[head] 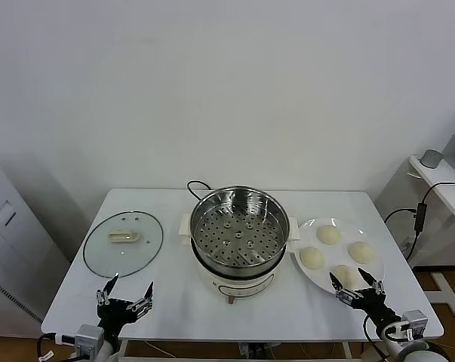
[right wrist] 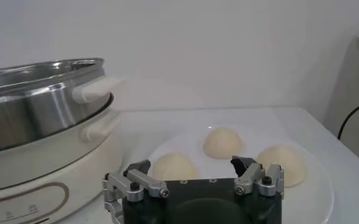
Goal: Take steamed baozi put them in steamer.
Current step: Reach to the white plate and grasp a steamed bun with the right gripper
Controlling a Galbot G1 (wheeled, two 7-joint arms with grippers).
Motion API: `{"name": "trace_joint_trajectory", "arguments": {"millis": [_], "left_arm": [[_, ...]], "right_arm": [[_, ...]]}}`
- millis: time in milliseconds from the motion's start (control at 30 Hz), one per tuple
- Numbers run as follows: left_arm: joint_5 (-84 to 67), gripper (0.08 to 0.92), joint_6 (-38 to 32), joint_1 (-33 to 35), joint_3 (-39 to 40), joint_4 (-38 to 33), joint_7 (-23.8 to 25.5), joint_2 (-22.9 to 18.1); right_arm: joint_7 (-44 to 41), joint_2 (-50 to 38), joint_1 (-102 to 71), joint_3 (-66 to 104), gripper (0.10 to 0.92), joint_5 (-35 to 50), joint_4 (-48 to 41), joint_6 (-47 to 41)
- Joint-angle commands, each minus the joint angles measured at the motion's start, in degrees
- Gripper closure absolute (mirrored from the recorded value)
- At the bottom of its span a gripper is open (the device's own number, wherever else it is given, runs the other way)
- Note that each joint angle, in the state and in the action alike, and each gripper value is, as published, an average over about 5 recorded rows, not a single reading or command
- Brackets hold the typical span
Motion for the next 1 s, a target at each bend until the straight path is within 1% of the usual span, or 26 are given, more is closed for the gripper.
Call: {"name": "trace_joint_trajectory", "arguments": {"millis": [33,233,333,400,467,600,700,833,900,1000], "left_arm": [[0.0,0.177,0.0,0.0,0.0,0.0,0.0,0.0],[0.0,0.177,0.1,-0.1,0.0,0.2,0.0,0.1],[0.0,0.177,0.0,0.0,0.0,0.3,0.0,0.0],[0.1,0.177,0.0,0.1,0.0,0.3,-0.1,-0.1],[0.1,0.177,0.0,0.2,0.0,0.2,-0.1,-0.2],[0.2,0.177,-0.1,0.3,0.2,-0.1,-0.2,-0.5],[0.3,0.177,0.2,-0.3,1.1,-0.3,-0.1,-0.3],[0.3,0.177,0.5,-0.9,2.1,-0.4,0.0,0.3],[0.3,0.177,0.3,-0.5,2.1,-0.7,-0.1,0.4],[0.2,0.177,0.0,-0.3,1.9,-0.9,-0.2,0.5]], "right_arm": [[0.4,0.0,-0.1,0.0,0.203,0.1,0.2,-0.1],[1.2,-1.8,2.7,0.8,0.203,-1.0,0.7,-2.4],[-1.4,-5.1,7.7,1.9,0.203,-4.0,-0.3,-5.9],[-4.7,-8.1,12.5,2.2,0.203,-7.2,-2.0,-7.8],[-9.5,-11.5,18.1,1.7,0.203,-11.6,-4.6,-8.9],[-21.0,-19.3,26.9,0.9,0.203,-23.1,-8.5,-9.3],[-32.2,-24.9,32.8,-0.2,0.203,-31.2,-10.5,-9.0],[-48.4,-30.0,43.4,-4.9,0.203,-43.9,-14.6,-4.7],[-54.4,-31.3,49.0,-9.3,0.203,-48.7,-16.9,-2.3],[-59.8,-32.2,57.7,-18.9,0.203,-53.3,-20.6,1.1]]}}
